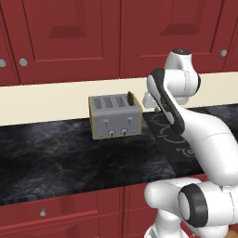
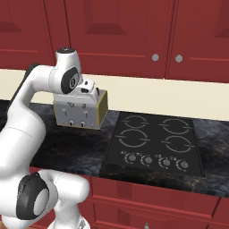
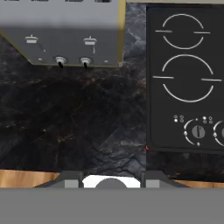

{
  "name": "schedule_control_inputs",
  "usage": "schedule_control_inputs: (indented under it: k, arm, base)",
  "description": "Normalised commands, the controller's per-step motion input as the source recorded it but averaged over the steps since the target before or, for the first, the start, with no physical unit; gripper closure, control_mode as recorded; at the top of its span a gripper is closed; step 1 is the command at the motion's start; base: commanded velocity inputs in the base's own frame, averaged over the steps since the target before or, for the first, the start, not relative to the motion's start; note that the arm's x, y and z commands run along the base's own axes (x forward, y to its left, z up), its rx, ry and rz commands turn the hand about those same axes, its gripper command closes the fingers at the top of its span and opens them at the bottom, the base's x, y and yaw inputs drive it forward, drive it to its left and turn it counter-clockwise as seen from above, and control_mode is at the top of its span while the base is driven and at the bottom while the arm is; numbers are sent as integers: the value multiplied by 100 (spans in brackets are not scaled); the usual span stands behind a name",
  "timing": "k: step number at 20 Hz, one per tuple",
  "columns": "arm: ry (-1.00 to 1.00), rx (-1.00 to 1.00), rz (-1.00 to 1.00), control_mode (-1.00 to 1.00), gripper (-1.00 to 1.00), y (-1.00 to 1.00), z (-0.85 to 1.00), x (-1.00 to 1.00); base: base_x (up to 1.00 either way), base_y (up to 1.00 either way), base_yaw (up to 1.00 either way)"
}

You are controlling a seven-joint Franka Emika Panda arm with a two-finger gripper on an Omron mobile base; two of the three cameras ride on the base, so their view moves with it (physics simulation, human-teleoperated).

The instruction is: Start the toaster. Once the lever pops up, take the bread to the plate on the dining counter.

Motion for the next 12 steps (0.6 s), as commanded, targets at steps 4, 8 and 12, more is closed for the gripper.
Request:
schedule_control_inputs:
  k: [4,8,12]
  arm:
    - [-5,0,0,-100,-100,0,-1,0]
    - [-13,0,0,-100,-100,0,-9,0]
    - [-21,0,0,-100,-100,0,-10,-1]
  base:
    - [0,0,0]
    - [0,0,0]
    - [0,0,0]
